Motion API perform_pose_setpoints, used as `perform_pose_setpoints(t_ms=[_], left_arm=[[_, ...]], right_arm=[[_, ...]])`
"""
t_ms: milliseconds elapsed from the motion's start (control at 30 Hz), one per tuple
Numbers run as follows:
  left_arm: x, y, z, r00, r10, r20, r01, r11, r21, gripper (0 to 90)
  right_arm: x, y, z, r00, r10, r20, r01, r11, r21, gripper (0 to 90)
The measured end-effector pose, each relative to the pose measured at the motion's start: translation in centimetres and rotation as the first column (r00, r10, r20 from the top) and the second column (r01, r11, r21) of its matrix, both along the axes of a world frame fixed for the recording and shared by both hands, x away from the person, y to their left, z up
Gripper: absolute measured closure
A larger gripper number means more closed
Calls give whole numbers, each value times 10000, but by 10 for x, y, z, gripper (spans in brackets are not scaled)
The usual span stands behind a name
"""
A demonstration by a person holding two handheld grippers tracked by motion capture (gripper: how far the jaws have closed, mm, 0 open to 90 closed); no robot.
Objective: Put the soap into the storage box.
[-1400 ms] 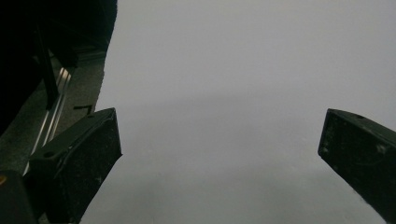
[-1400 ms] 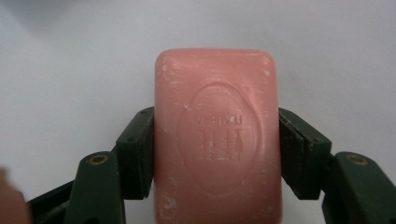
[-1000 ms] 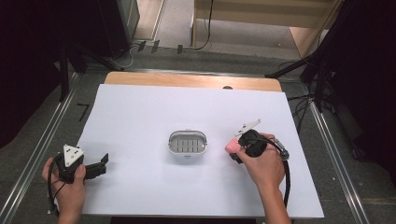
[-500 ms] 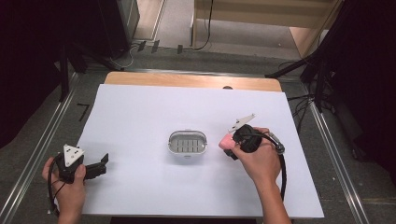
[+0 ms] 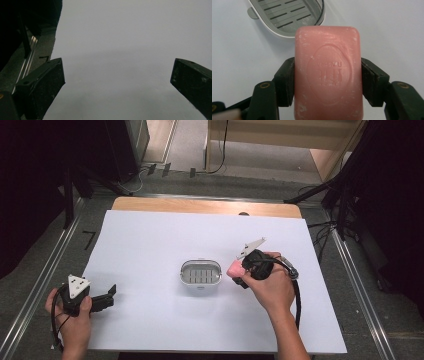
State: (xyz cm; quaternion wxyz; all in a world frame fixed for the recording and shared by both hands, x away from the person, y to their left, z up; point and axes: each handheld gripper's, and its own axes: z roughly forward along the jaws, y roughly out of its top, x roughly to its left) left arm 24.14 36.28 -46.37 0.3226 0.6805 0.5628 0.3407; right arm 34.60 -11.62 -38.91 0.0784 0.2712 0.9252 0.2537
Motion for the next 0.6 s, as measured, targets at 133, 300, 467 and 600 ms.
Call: perform_pose_setpoints(t_ms=[133,300,467,600], left_arm=[[0,0,0,10000,-8,-19,8,10000,-5,0],[0,0,0,10000,-1,-26,1,10000,-13,0],[0,0,0,10000,-22,-36,22,10000,-9,0],[0,0,0,10000,-22,-47,22,10000,-26,0]], right_arm=[[1,5,2,9997,244,62,-244,9997,6,389],[2,11,4,9993,375,79,-376,9992,100,389],[2,17,5,9987,496,95,-497,9986,169,389],[3,24,6,9977,665,85,-666,9977,110,389]])
